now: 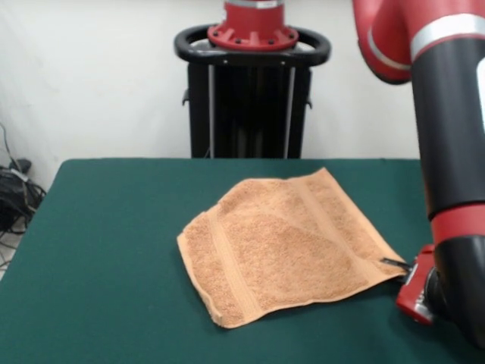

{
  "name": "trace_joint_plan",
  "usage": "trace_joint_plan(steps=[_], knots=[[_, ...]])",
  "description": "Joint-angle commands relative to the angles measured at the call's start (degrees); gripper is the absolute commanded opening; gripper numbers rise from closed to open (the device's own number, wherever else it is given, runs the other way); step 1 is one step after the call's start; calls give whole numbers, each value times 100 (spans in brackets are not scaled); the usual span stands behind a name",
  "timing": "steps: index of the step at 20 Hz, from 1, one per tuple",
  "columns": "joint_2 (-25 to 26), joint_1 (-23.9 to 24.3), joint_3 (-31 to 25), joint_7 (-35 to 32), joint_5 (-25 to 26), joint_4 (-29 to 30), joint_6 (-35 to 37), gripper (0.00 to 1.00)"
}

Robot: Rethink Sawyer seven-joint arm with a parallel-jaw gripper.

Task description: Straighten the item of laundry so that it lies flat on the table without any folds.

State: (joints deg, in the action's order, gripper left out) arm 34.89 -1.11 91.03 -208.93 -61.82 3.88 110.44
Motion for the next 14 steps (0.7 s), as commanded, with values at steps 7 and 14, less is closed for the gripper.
trace_joint_plan(steps=[7, 14], knots=[[1445, -115, 1968, -588, -2938, 12, -3128, 0], [1426, 26, 2816, -431, -3793, 96, -2979, 0]])
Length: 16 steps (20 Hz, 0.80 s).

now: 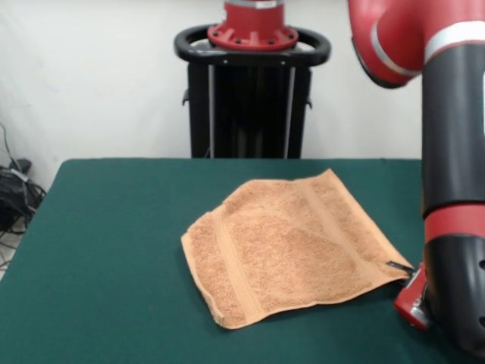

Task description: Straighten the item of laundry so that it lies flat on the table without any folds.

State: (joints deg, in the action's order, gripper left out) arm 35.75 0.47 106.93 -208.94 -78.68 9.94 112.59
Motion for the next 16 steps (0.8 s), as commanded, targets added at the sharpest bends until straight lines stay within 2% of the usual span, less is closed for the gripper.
trace_joint_plan(steps=[1, 16], knots=[[1337, -108, 1354, -403, -2244, -498, -3175, 0], [1273, 248, 2561, -403, -3870, -450, -3048, 0]])
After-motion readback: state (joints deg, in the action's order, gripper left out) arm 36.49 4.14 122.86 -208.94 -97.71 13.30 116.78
